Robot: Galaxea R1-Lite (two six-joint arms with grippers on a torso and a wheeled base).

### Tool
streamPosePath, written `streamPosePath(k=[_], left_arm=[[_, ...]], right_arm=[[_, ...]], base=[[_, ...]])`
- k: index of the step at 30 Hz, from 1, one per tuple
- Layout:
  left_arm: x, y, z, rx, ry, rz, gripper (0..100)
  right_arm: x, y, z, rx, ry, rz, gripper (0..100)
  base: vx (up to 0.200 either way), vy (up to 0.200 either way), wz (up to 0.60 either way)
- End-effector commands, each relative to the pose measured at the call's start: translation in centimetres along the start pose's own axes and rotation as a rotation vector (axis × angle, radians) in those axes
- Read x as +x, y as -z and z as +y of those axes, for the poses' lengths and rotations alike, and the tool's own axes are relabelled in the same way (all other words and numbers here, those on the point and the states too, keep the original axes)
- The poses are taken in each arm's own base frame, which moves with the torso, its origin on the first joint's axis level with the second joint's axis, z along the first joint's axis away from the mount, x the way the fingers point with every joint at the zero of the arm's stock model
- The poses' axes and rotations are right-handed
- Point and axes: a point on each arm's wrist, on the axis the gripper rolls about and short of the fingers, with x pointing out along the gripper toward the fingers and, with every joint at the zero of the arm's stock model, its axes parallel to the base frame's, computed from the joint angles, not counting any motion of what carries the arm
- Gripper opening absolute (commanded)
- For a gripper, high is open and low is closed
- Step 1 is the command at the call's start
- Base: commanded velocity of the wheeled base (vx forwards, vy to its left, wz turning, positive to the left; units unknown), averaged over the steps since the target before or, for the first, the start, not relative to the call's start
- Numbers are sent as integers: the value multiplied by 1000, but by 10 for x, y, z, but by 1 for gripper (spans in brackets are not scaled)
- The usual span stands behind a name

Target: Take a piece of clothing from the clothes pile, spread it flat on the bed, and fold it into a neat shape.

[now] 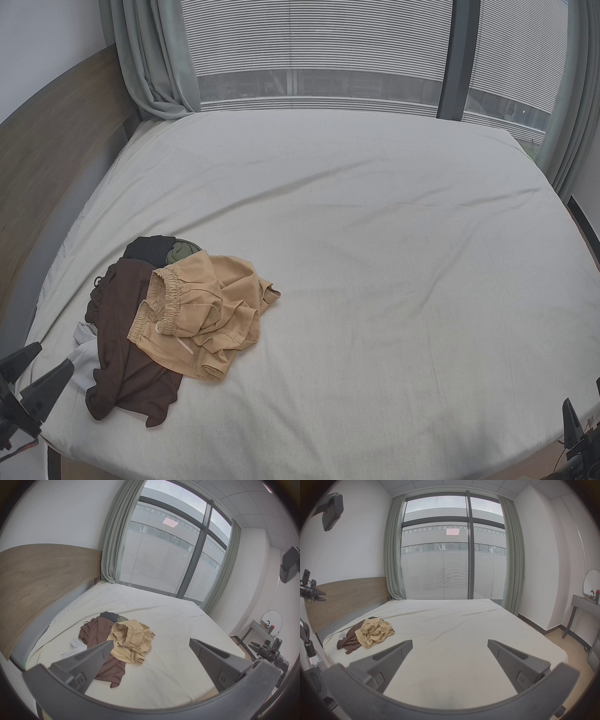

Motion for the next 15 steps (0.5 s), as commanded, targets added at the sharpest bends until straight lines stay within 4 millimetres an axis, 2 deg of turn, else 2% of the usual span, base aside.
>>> streamPosePath(k=[1, 2, 3, 4, 15], left_arm=[[30, -14, 2, -15, 8, 92, 100], [30, -14, 2, -15, 8, 92, 100], [47, -17, 2, -18, 33, 104, 100], [51, -18, 3, -18, 36, 104, 100], [88, -21, 8, -49, 40, 152, 100]], right_arm=[[0, 5, 0, 0, 0, 0, 100], [0, 5, 0, 0, 0, 0, 100], [0, 5, 0, 0, 0, 0, 100], [0, 5, 0, 0, 0, 0, 100], [0, 5, 0, 0, 0, 0, 100]], base=[[0, 0, 0], [0, 0, 0], [0, 0, 0], [0, 0, 0], [0, 0, 0]])
